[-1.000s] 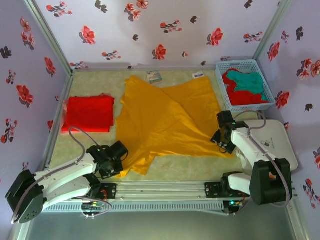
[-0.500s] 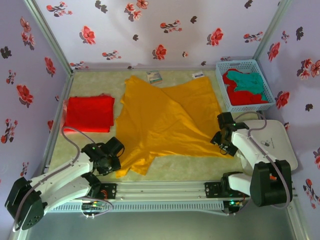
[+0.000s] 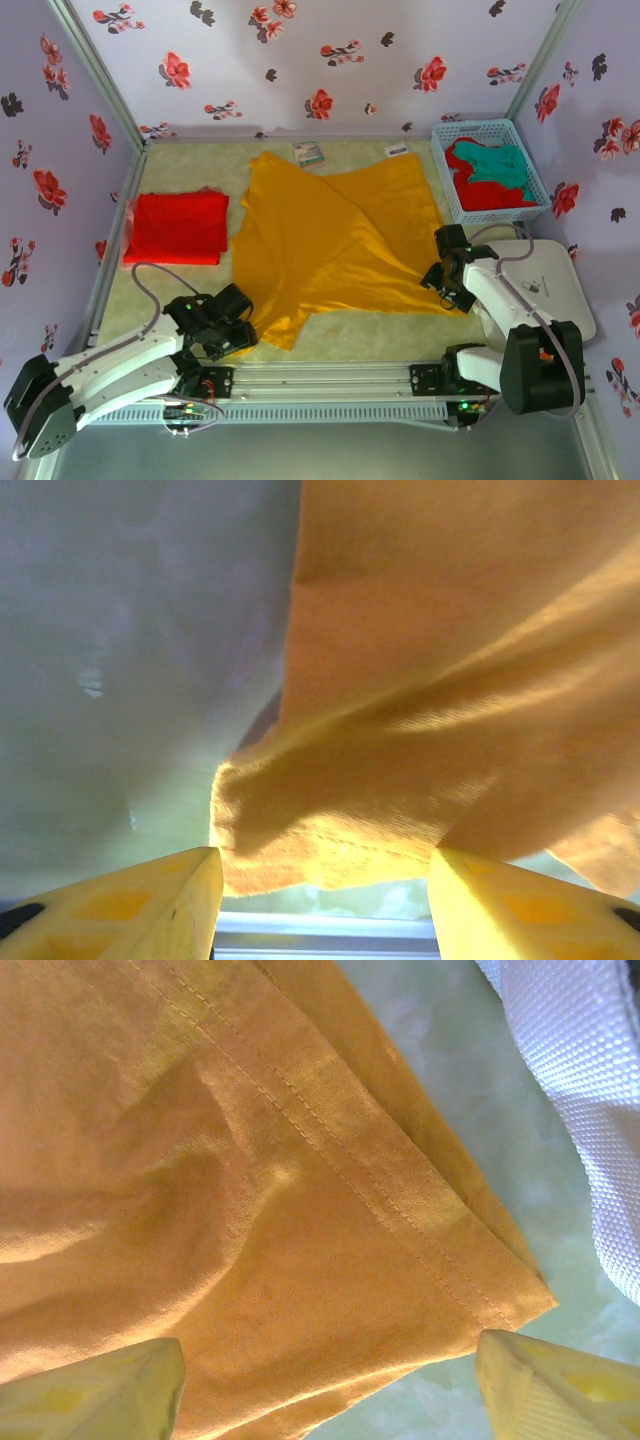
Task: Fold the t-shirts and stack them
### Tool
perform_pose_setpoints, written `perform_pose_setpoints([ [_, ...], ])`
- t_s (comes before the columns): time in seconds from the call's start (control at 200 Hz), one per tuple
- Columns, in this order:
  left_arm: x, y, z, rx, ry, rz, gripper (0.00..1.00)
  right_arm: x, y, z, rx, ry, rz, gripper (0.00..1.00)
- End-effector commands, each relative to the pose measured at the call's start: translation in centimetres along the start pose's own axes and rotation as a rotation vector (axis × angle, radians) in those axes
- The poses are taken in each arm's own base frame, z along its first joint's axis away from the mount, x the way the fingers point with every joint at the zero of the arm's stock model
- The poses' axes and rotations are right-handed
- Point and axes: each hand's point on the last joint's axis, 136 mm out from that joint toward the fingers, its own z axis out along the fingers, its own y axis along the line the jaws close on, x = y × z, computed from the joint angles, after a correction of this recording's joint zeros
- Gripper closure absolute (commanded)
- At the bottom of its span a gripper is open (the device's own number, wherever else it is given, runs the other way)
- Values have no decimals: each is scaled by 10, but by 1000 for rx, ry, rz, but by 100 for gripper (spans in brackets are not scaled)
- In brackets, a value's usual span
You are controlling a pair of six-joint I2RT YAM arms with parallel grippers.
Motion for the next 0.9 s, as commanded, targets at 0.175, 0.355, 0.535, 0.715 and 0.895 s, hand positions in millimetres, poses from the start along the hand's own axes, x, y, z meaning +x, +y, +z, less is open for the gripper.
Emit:
perform_pose_setpoints([
  [0.175,-3,7,22,-48,-11,-31,51,9,-11,2,41,31,15,22],
  [0.355,-15,6,18,-57,-73,-40,65,13,-10,1,50,65,14,24],
  [0.535,-19,5,14,-47,-92,-38,79,25,-9,15,27,100,45,25],
  [0.715,-21,4,11,-47,-98,-29,84,35,-5,31,24,141,60,28],
  [0.895,-24,2,9,-43,-106,-30,87,40,-1,40,36,149,62,34],
])
